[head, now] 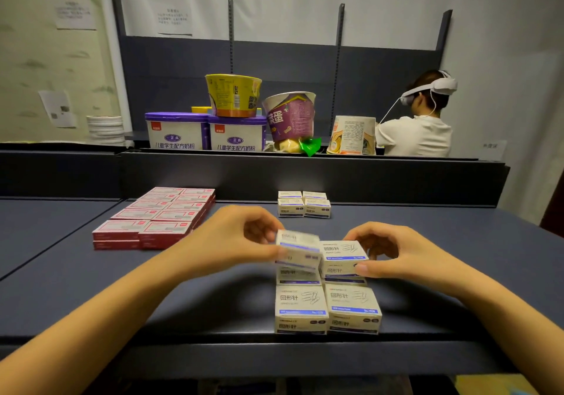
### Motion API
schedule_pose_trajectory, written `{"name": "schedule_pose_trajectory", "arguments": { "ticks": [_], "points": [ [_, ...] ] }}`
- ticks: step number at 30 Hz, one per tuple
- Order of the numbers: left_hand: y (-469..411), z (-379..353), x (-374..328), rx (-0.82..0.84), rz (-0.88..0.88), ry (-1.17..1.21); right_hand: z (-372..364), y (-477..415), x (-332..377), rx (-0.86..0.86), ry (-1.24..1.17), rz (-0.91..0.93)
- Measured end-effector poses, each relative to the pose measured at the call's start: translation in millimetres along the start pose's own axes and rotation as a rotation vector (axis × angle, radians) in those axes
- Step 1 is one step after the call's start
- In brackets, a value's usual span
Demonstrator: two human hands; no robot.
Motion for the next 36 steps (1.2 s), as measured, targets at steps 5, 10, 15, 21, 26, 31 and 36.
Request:
{"name": "schedule_pose_trajectory", "arguments": {
  "ticks": [5,10,15,21,26,31,36],
  "points": [
    [-36,15,0,-0.135,-0.014,-0.105,-1,1,1,-0.003,-0.029,-0.011],
    [-83,10,26,-0.119,0.029,-0.21,-1,2,1,-0.017,-0.061,-0.011],
    [-107,-10,69,-0.077,0.096,-0.28,12,-1,0,-0.126,-0.235,0.016],
    [-105,-22,84,-0.137,0.052,-0.193,33,-36,-13,-0.294,-0.168,-0.014],
    [-103,-23,82,-0.142,0.01,-0.154,35,-77,-39,-0.296,-0.014,-0.095],
    [-102,-23,81,-0.156,0.011,-0.144,20,-93,-55,-0.198,0.181,-0.141],
    [-101,-23,81,-0.159,-0.005,-0.132,11,-102,-63,-0.207,0.223,-0.186]
  ]
}}
Point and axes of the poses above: each hand's wrist, its own y-axis away from the middle knuckle, its own z-axis out of the back of the hand, x = y × z, the point moved 4 cm from there along -y, towards the middle knuckle
